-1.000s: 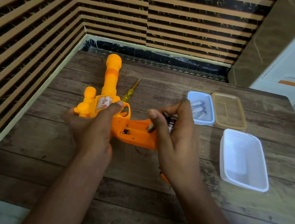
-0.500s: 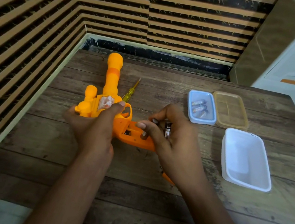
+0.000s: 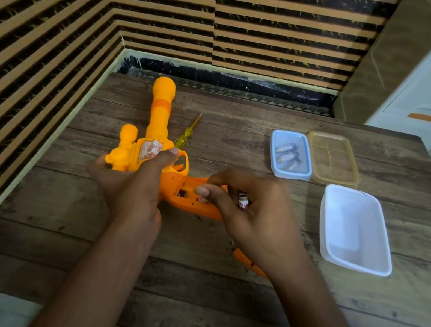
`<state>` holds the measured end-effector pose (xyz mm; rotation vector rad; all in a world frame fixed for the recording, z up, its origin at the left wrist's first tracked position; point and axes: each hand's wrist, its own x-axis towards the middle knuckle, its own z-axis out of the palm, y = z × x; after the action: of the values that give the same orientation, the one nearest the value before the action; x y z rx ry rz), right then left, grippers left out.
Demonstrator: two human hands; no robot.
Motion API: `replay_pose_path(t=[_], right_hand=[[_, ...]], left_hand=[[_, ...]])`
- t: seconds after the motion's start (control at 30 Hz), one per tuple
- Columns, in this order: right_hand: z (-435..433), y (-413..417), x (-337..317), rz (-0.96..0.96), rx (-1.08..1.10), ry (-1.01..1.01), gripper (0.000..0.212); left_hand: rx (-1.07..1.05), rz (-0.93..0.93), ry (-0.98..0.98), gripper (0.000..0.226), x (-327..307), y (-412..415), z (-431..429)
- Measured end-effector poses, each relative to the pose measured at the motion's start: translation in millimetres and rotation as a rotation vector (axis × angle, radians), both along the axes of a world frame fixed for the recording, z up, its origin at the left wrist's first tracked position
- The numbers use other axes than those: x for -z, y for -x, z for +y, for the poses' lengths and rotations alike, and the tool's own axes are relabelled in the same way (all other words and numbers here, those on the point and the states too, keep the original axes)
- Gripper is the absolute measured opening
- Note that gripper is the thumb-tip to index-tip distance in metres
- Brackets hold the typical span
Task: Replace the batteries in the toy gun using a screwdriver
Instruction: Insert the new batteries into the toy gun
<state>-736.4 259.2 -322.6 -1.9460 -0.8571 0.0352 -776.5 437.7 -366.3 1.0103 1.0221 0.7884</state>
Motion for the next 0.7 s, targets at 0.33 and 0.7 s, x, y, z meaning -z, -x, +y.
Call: replay_pose_path(t=[0.33, 0.7], right_hand=[[4, -1, 4, 0.224, 0.021, -0.039, 0.018], [3, 3, 0, 0.029, 0.076, 0.120, 0.022]], left_hand=[[0.000, -0.017, 0.007, 0.115, 4, -2, 2], [0.074, -0.014, 0.031, 0.136, 20, -7, 11]])
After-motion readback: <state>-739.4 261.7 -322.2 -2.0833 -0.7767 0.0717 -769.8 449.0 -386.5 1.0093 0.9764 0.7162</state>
